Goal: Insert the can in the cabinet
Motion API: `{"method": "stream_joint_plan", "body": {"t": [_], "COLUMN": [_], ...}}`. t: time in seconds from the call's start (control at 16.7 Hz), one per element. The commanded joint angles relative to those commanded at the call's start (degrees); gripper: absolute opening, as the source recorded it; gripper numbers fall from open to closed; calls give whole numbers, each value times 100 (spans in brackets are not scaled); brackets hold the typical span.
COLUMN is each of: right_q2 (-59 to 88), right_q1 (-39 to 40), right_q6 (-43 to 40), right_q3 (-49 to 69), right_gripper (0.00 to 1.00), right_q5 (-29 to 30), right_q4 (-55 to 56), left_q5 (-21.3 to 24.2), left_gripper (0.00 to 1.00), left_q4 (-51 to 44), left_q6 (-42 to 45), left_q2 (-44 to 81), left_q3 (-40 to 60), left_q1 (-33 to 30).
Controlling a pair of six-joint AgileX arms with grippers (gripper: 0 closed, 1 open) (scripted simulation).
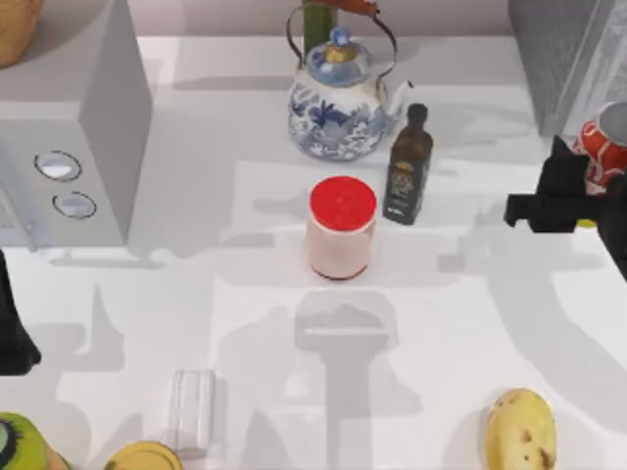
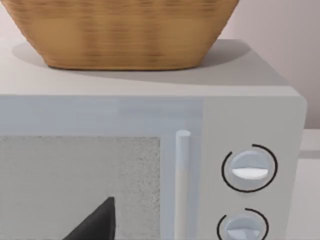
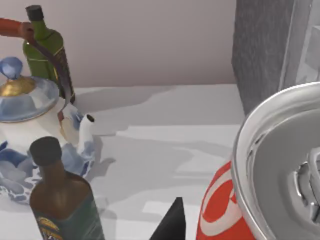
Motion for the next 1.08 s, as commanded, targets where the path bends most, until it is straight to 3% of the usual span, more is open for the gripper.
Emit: {"method": "stream_joint_plan", "body": {"t": [0.66,1.08], "right_q2": [-5160,-6398], "right_q1": [-2533,-3279], "right_q6": [-944,-1225], "right_q3": [-2290,-2866], "right_gripper": [0,0], "right_q5": [-2422,-2995], "right_q4": [-1435,-1780], "left_q5": [0,0], "left_gripper": [100,100], "left_q4": [0,0], "left_q6": [0,0], "left_q2": [0,0], "left_q3": [0,0], "left_q1": [0,0]}}
